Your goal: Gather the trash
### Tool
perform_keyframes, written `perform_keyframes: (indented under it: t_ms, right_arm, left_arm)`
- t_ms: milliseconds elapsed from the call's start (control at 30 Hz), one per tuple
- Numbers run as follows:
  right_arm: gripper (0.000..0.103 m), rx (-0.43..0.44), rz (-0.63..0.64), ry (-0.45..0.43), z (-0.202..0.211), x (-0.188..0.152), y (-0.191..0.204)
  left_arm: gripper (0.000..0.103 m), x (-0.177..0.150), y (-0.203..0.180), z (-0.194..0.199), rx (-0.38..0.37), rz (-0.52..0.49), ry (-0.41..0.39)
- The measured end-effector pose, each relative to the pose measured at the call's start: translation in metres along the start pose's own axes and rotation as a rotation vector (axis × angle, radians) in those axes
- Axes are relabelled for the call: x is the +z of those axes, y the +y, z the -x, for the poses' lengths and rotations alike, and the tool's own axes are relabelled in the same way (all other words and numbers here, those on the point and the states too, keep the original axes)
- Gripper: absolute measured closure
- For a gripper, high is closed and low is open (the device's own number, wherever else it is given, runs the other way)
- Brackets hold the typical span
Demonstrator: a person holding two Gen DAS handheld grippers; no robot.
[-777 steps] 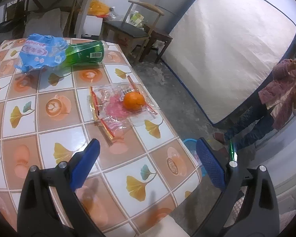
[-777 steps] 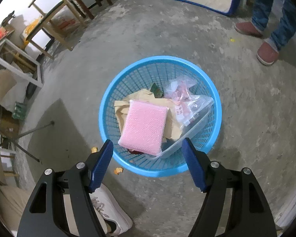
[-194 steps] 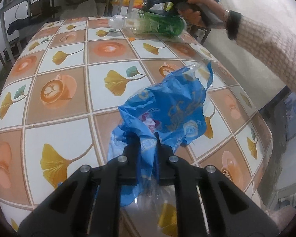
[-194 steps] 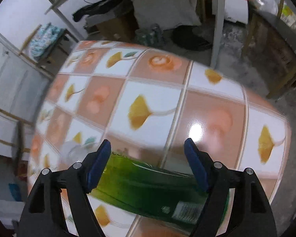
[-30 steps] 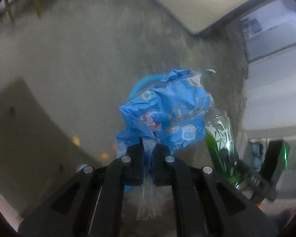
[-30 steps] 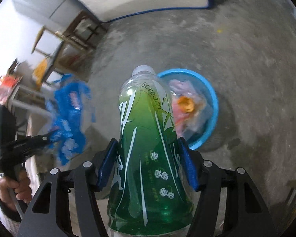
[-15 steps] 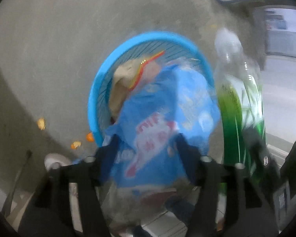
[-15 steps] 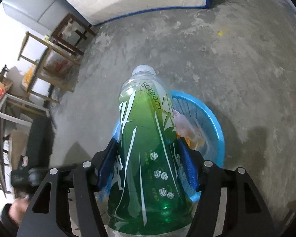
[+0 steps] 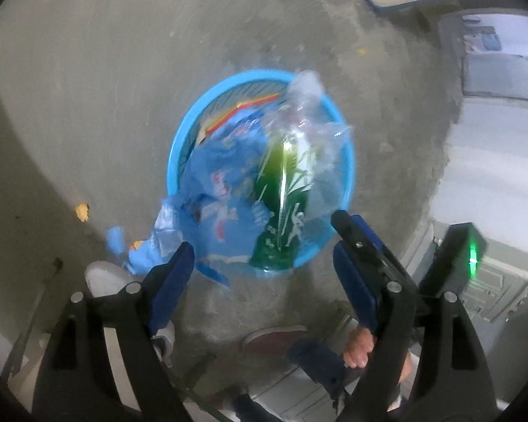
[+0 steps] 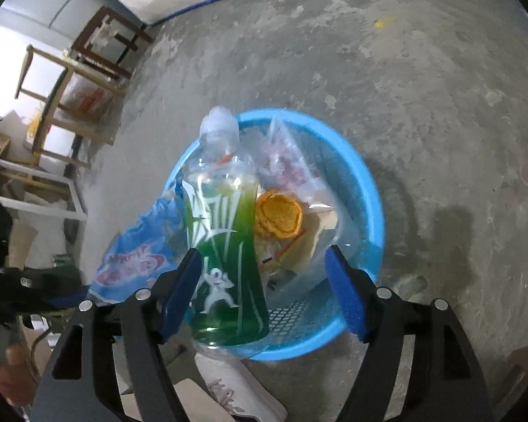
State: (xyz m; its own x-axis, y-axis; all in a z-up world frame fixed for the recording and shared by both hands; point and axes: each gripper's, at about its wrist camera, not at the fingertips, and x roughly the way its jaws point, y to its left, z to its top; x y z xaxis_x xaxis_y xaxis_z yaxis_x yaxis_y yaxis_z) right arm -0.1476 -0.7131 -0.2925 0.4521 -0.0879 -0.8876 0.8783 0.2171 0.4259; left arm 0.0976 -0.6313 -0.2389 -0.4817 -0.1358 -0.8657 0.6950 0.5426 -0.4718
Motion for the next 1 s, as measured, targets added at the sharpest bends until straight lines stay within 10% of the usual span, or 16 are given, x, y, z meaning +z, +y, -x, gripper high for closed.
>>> perform_keyframes:
  t_ms: [333,633,1000]
  right_arm:
    - [0.032,-0.019,0.037,-0.108,0.071,-0.027,0.008]
    - [0.027,-0.001,0.243,-0.321,0.194,-0.081,0.079]
    - [0.007,0.073,0.625,-0.555,0.308,-0.183,0.206]
  left_arm:
    - [0.026,-0.074,-0.026,0.126,-0.074,-0.142,-0.202]
    - [0.025,-0.245,0.028,0.27,-0.022,-0.236,-0.662]
    - [0.013,-0.458,0.121,0.324,0.228,0.15,-1.09]
